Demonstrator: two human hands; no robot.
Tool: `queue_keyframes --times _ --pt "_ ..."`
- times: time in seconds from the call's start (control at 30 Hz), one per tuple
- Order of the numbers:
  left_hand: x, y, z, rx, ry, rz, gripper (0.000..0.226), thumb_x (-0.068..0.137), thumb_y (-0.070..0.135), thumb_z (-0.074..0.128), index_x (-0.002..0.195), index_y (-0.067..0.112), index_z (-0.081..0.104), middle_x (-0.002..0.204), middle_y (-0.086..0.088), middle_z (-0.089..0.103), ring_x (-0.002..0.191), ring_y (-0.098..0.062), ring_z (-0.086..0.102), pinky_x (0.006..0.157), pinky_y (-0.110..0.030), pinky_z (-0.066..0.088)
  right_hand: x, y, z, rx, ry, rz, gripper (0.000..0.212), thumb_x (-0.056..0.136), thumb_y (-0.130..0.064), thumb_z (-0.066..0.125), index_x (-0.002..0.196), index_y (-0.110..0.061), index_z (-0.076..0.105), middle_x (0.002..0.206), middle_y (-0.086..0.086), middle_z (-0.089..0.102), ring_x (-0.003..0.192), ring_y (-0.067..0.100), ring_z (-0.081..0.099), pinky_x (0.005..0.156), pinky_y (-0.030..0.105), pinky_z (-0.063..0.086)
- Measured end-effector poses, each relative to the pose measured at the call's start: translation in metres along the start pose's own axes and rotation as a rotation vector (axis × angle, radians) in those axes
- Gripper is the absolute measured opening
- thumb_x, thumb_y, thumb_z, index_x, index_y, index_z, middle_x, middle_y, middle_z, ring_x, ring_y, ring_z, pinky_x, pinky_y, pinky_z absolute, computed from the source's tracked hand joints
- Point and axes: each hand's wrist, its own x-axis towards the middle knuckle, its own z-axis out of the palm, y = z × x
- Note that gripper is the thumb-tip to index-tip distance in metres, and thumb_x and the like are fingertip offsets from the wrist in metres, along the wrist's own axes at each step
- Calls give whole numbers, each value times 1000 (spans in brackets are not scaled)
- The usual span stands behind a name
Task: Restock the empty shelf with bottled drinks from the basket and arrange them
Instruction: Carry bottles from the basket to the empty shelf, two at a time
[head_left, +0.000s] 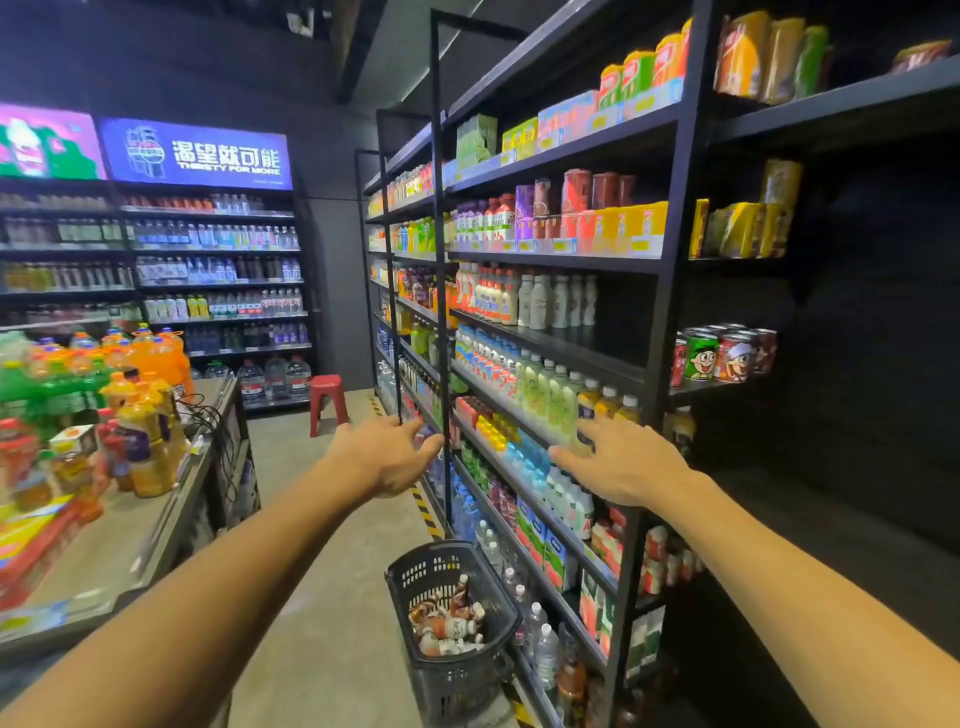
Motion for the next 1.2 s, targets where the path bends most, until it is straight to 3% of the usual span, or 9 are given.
queue_keyframes --times 0.3,0.67,0.87,1.2 --pt "55 -27 40 4 -60 -72 75 99 68 12 159 25 24 165 -8 25 151 -28 25 122 -55 17 86 -16 50 -48 -53 -76 85 96 -78 26 160 -24 29 164 6 34 150 28 33 121 49 29" --pt "176 -30 94 0 -108 -204 73 100 67 13 159 26 25 165 -6 25 151 -28 26 122 -57 17 226 10 117 -28 -161 -172 82 98 -76 28 162 -25 26 168 7 27 154 30 24 125 53 19" --pt "236 -37 131 13 -127 -250 71 101 66 14 158 25 26 165 -7 27 151 -28 26 122 -55 17 303 22 162 -62 -202 -206 86 96 -79 25 163 -25 23 169 8 21 155 30 23 125 53 21" --pt "365 -95 222 23 -136 -186 70 101 64 14 157 24 30 165 -7 26 152 -28 23 121 -56 14 422 8 263 -66 -210 -199 87 94 -80 25 161 -25 25 167 11 27 154 31 25 123 54 24"
